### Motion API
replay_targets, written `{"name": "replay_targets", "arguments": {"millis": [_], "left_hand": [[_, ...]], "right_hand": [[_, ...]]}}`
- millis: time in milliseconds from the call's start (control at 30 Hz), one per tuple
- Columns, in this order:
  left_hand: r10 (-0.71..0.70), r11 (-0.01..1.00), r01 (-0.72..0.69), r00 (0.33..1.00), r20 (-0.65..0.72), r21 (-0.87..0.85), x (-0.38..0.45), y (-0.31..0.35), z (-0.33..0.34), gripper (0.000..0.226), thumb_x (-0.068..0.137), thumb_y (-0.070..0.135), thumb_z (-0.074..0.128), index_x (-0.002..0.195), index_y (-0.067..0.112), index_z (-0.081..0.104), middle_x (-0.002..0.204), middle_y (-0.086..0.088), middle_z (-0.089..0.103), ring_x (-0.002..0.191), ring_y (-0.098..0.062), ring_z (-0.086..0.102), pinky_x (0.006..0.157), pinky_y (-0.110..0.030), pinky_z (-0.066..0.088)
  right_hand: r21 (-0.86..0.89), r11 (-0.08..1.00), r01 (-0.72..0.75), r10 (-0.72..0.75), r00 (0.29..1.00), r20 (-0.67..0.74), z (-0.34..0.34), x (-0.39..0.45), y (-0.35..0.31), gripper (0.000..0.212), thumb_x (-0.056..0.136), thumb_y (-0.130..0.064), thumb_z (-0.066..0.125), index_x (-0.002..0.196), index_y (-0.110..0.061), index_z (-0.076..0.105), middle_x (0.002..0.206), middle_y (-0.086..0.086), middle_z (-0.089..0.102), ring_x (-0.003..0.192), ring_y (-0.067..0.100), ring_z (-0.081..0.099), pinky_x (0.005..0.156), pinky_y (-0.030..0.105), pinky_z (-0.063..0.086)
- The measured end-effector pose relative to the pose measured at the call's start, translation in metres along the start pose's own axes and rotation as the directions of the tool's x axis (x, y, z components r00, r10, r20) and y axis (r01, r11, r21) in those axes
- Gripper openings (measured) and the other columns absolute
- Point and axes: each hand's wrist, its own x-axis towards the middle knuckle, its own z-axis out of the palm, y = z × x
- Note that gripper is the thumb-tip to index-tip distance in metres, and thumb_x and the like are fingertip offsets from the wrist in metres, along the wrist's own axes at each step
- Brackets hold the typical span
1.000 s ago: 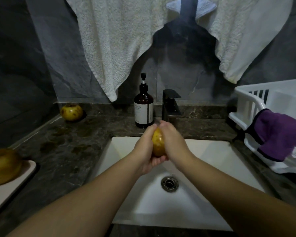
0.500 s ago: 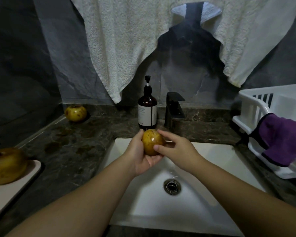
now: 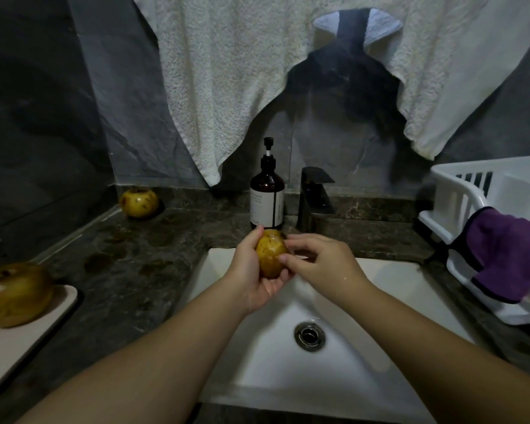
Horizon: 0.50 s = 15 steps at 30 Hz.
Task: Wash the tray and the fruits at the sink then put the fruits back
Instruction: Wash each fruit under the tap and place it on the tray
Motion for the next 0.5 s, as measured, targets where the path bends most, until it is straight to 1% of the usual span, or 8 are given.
{"name": "replay_targets", "arguments": {"millis": [33,100,133,200,267,333,433,500], "left_hand": [[0.007,1.000,-0.007,1.000,-0.007,-0.008,0.000,0.000,0.000,0.064,0.090,0.059,0.068,0.122,0.004,0.070,0.102,-0.020,0.076,0.064,-0.023,0.073,0.049,-0.027,0.058],[0.013,0.999,-0.013,1.000,0.001,-0.033,-0.002,0.001,0.000,0.065,0.090,0.058,0.069,0.123,0.002,0.069,0.103,-0.021,0.077,0.072,-0.029,0.077,0.053,-0.032,0.061],[0.012,1.000,-0.012,1.000,0.003,-0.022,-0.002,0.001,0.000,0.066,0.090,0.059,0.069,0.124,0.002,0.069,0.105,-0.022,0.077,0.077,-0.032,0.078,0.054,-0.034,0.062],[-0.001,0.998,0.002,1.000,-0.019,0.065,-0.001,0.001,0.000,0.070,0.089,0.063,0.068,0.127,0.005,0.069,0.112,-0.022,0.075,0.079,-0.032,0.077,0.053,-0.031,0.062],[-0.026,0.988,0.029,0.999,-0.026,0.150,-0.001,0.001,-0.001,0.072,0.088,0.067,0.065,0.128,0.007,0.068,0.115,-0.025,0.074,0.079,-0.033,0.075,0.052,-0.027,0.060],[-0.043,0.978,0.048,0.999,-0.032,0.203,-0.001,0.000,0.000,0.070,0.089,0.067,0.064,0.129,0.009,0.067,0.116,-0.029,0.073,0.080,-0.034,0.076,0.051,-0.026,0.059],[-0.041,0.964,0.050,0.998,-0.043,0.261,-0.002,-0.003,0.002,0.066,0.092,0.064,0.062,0.128,0.010,0.068,0.118,-0.030,0.072,0.078,-0.035,0.075,0.048,-0.026,0.058],[-0.031,0.959,0.040,0.999,-0.036,0.282,-0.003,-0.004,0.005,0.064,0.093,0.062,0.061,0.129,0.010,0.068,0.114,-0.028,0.072,0.071,-0.034,0.074,0.046,-0.025,0.057]], "right_hand": [[-0.009,1.000,0.012,-0.011,1.000,0.018,0.001,-0.001,0.000,0.041,0.090,-0.033,0.077,0.129,-0.032,0.069,0.127,-0.024,0.056,0.109,-0.015,0.053,0.098,0.006,0.042],[-0.006,1.000,0.005,-0.004,0.996,0.091,0.003,-0.002,-0.001,0.048,0.095,-0.037,0.069,0.142,-0.035,0.057,0.137,-0.021,0.048,0.121,-0.007,0.047,0.102,0.013,0.040],[0.030,0.999,-0.026,0.022,0.991,0.136,0.004,-0.002,-0.001,0.050,0.098,-0.038,0.064,0.147,-0.038,0.051,0.139,-0.018,0.045,0.124,-0.003,0.045,0.100,0.013,0.039],[0.187,0.971,-0.150,0.115,0.976,0.186,0.005,-0.001,-0.001,0.047,0.104,-0.039,0.054,0.149,-0.043,0.044,0.140,-0.012,0.044,0.120,0.007,0.051,0.085,0.016,0.045],[0.356,0.894,-0.272,0.226,0.960,0.166,0.001,0.001,-0.002,0.042,0.106,-0.033,0.051,0.147,-0.043,0.047,0.138,-0.006,0.053,0.110,0.013,0.059,0.067,0.020,0.049],[0.430,0.848,-0.309,0.262,0.950,0.167,-0.004,0.001,0.001,0.039,0.104,-0.027,0.056,0.139,-0.042,0.054,0.131,-0.003,0.059,0.098,0.014,0.062,0.056,0.016,0.047],[0.434,0.839,-0.329,0.252,0.941,0.225,-0.004,-0.001,0.002,0.038,0.098,-0.033,0.066,0.131,-0.049,0.058,0.125,-0.006,0.060,0.094,0.017,0.064,0.052,0.020,0.046],[0.446,0.829,-0.337,0.280,0.941,0.191,-0.002,0.000,0.000,0.031,0.093,-0.044,0.070,0.121,-0.052,0.062,0.121,-0.006,0.063,0.089,0.013,0.066,0.049,0.020,0.046]]}}
